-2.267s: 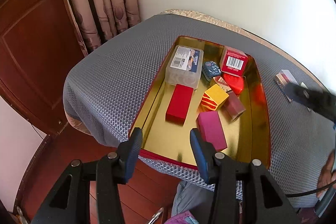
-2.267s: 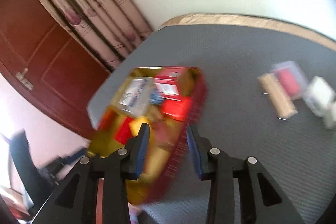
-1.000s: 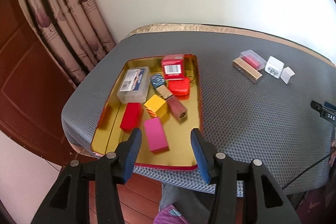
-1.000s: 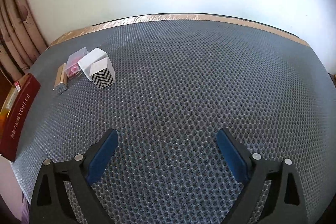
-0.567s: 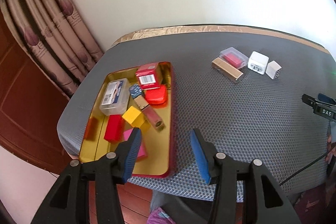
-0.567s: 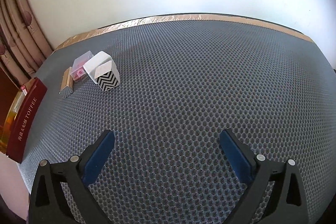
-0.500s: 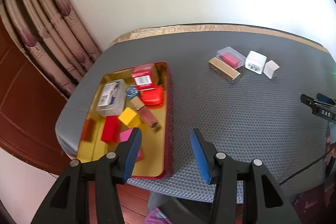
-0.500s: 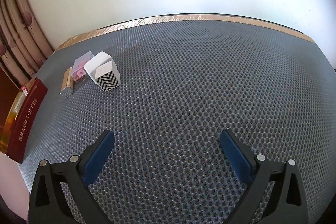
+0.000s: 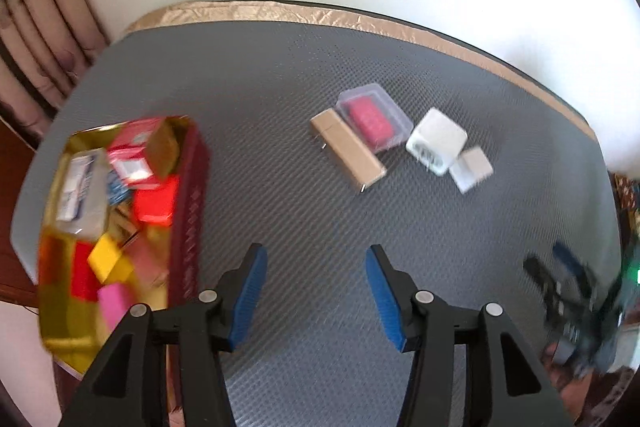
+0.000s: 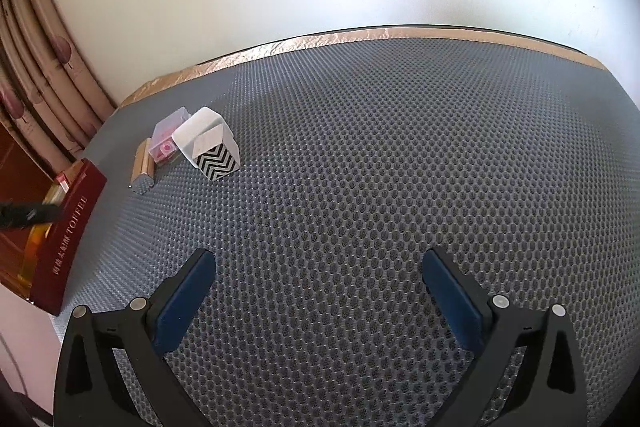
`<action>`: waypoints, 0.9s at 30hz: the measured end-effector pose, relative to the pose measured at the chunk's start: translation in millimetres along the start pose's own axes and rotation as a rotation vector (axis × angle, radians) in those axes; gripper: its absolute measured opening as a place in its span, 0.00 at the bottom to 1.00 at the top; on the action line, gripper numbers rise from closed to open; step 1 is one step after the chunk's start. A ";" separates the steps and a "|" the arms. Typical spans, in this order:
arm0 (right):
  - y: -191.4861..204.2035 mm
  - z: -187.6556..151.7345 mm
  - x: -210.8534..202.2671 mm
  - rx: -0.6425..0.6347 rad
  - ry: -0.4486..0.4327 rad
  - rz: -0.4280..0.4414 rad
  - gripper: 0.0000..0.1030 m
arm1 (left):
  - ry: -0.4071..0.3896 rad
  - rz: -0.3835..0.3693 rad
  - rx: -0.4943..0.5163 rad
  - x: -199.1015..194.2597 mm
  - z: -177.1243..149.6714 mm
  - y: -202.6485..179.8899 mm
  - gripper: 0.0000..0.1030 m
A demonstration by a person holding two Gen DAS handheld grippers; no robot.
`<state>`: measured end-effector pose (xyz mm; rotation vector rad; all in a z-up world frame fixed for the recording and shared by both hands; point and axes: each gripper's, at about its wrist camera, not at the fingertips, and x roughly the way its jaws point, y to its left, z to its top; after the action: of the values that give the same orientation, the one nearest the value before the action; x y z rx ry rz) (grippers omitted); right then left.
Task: Organize rigid objects
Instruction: 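Move both tools toward the gold ribbed case and the white chevron cube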
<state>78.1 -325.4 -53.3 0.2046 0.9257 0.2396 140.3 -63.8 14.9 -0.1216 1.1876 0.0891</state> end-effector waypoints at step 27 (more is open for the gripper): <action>-5.8 -3.5 -9.5 0.019 -0.005 0.050 1.00 | 0.209 -0.095 -0.062 103.0 87.3 -6.2 0.54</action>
<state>70.5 -333.5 -49.7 0.2457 0.9192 0.2768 259.7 -57.0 -48.2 -0.2468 1.3857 0.0297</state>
